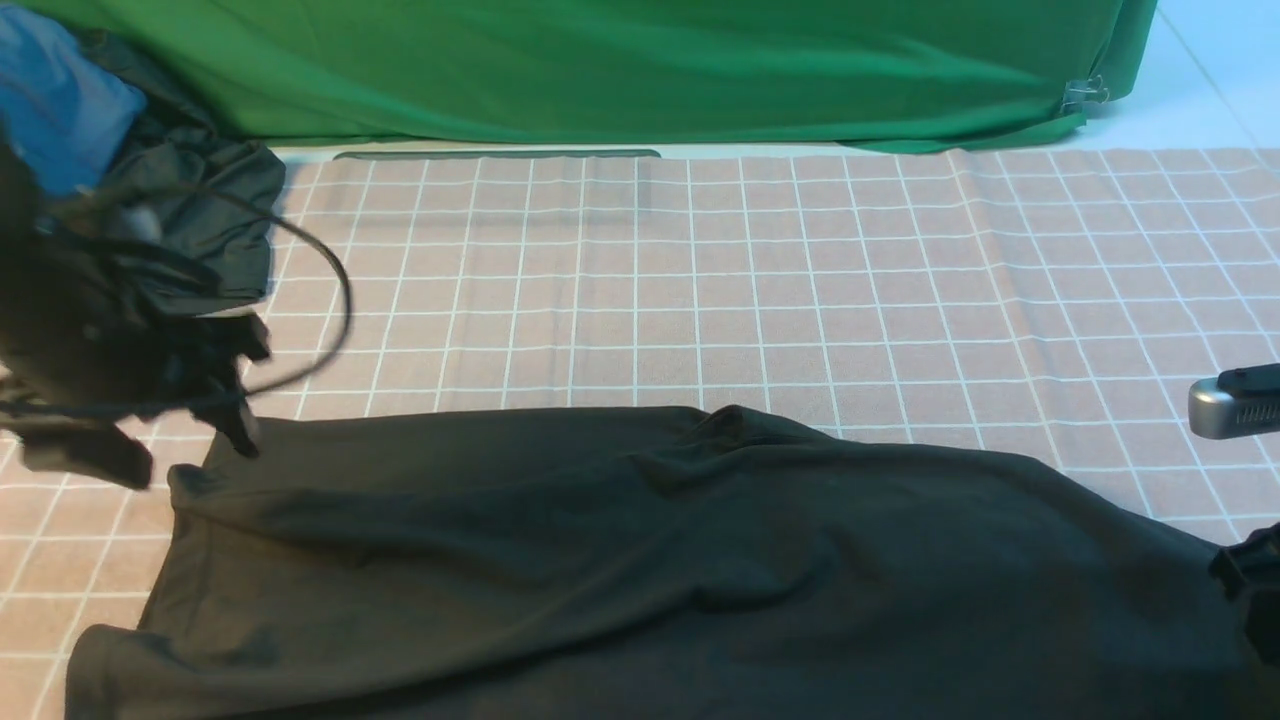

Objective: Fold a long-sleeved shirt over a pink coffee tablecloth.
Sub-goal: 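Pull the folded dark garment lengthwise by its ends to straighten it flat on the table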

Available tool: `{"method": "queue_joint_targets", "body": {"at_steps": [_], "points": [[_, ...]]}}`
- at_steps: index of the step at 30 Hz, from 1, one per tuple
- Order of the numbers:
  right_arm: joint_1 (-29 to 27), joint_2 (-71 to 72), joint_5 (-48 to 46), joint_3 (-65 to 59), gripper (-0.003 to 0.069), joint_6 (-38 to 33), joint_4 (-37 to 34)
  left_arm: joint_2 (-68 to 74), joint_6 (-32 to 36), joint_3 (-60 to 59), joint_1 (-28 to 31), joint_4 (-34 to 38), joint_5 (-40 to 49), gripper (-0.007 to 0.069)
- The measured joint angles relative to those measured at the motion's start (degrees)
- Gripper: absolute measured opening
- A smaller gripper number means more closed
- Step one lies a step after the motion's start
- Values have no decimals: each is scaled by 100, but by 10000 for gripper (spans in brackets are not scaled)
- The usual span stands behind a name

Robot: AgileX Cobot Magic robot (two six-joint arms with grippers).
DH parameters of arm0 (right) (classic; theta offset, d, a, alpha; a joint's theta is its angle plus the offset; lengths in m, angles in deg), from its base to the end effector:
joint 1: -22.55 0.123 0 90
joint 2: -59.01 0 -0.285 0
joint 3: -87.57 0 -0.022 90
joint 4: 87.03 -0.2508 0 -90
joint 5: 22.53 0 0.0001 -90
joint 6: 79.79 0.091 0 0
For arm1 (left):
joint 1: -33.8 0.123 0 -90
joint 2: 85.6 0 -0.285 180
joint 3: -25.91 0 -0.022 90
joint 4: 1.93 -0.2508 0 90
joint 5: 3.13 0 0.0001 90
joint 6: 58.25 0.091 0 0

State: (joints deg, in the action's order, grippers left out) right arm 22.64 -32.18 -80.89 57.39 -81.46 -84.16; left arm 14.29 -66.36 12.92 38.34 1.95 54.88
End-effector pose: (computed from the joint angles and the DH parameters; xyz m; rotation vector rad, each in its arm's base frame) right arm 0.2319 -0.0035 0.2052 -0.0892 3.1355 -0.0671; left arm 0.3024 0.0188 0.2368 -0.3750 2.9594 -0.0973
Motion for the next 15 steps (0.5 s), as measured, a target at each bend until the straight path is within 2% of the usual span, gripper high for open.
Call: {"method": "queue_joint_targets", "body": {"at_steps": [7,15], "points": [[0,0,36,0,405,0,-13,533,1022,0,-391,-191,-319,540],[0,0,110,0,405,0,-13,587,1147,0,-579,-548,-949,540]]}}
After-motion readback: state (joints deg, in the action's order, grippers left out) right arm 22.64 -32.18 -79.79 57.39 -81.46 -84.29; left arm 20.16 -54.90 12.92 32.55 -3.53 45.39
